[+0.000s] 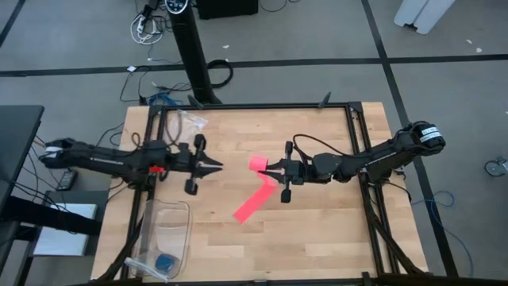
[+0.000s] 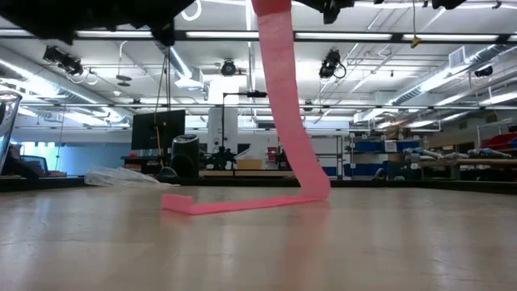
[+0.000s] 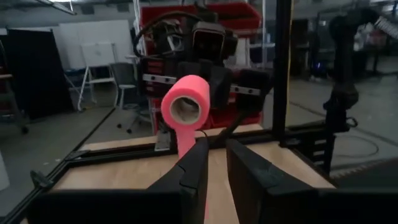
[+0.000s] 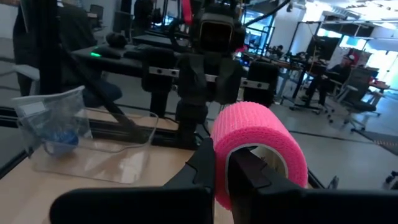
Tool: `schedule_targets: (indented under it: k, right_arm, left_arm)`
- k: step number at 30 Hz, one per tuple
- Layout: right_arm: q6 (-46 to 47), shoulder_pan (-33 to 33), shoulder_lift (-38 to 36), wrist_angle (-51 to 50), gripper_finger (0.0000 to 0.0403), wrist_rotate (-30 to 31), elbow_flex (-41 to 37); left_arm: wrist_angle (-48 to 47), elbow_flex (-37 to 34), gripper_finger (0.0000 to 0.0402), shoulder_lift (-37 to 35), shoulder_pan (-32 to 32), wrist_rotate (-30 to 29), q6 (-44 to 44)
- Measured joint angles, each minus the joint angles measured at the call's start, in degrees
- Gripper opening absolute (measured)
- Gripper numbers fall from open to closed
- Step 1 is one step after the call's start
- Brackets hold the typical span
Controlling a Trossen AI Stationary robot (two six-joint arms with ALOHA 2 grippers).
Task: Roll bandage
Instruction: Roll the pink bandage
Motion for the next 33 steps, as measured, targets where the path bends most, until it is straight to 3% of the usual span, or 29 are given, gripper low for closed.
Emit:
schedule_targets:
  k: [7, 12, 15, 33]
  right_arm:
    - [-1.35, 1.24, 0.0, 0.1, 0.0019, -0.02, 0.0]
    - [-1.97, 2.64, 0.0, 0.35, 0.0018, -0.02, 0.0]
    - [-1.99, 3.24, 0.0, 0.33, 0.0018, 0.0, 0.0]
    - [-1.97, 3.91, 0.0, 1.75, 0.0018, -1.85, 0.0]
  left_arm:
    - [-0.43, 9.59, 0.0056, 11.92, -0.19, -3.59, 1.37]
    - [-0.73, 13.0, 0.0012, 17.83, -0.24, -3.42, 3.21]
    - [2.15, 14.08, 0.0008, 20.28, -0.54, -1.28, 3.25]
    - [5.82, 15.59, 0.0002, 21.88, -2.75, 2.95, 3.09]
